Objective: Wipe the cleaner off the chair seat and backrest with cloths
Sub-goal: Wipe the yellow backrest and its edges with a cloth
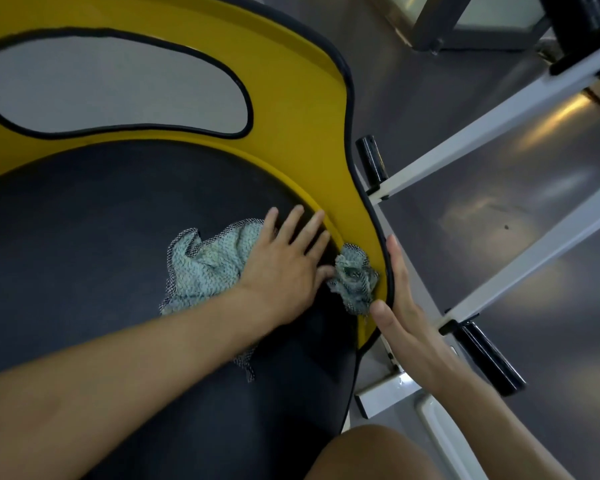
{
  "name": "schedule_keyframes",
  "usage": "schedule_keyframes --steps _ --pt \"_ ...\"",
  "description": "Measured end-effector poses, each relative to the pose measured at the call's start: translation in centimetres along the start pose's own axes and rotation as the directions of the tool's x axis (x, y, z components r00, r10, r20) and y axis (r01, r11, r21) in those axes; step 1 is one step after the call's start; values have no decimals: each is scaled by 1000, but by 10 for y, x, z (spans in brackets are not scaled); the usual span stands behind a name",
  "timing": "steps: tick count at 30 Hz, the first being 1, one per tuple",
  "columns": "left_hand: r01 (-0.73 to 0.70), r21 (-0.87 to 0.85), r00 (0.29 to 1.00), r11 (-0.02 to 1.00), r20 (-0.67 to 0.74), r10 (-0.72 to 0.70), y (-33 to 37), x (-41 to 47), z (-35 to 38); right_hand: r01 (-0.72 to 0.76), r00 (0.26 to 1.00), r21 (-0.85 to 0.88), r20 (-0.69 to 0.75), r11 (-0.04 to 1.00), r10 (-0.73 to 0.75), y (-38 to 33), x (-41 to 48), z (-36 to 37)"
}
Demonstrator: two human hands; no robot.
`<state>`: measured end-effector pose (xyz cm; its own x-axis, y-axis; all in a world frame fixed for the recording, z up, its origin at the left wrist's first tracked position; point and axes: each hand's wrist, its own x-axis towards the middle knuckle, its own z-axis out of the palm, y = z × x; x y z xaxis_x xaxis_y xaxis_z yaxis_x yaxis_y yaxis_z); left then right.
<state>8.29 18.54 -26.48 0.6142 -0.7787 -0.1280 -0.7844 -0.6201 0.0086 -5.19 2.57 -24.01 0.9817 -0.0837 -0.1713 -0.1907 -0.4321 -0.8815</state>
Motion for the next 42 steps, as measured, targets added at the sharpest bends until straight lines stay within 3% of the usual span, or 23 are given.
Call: schedule_keyframes --steps 4,7,9,12,15,20,22,24,29,36,38,42 --pt "-125 -134 992 983 -20 123 4 -3 -10 -14 1000 1 4 1000 14 -2 0 -1" --pt "-303 -185 948 935 -153 277 5 -23 -10 -12 1000 -15 -4 1000 12 -4 0 0" --pt "-419 -236 908 877 -105 405 -2 -26 -9 -22 1000 -30 -3 999 22 -3 0 -1" --pt "-456 -320 873 831 19 486 1 -30 -3 -34 999 -43 -3 999 34 -2 0 -1" --pt "-439 -278 887 854 20 462 10 -24 -2 -41 999 -15 -10 999 40 -6 0 0" --pt "-401 -32 913 915 70 402 9 -20 10 -32 999 -21 -33 999 32 -10 0 3" --pt "-276 10 956 961 110 273 -4 -3 5 -20 999 -47 -47 999 18 -10 0 3" --pt "-163 -59 979 985 117 169 -24 19 -2 -45 998 -42 -41 998 43 -8 -1 3" --pt "-151 -134 981 979 99 165 -39 36 1 -59 998 -44 -37 997 58 -6 0 4" --pt "26 -221 998 975 56 -13 -54 45 -3 -72 996 -37 -47 997 70 -9 0 4" --pt "19 -261 998 965 61 -3 -54 46 -6 -78 996 -25 -52 997 77 -11 0 5" --pt "-132 -299 985 945 64 158 -27 34 -8 -84 994 -22 -65 996 82 -14 0 6"
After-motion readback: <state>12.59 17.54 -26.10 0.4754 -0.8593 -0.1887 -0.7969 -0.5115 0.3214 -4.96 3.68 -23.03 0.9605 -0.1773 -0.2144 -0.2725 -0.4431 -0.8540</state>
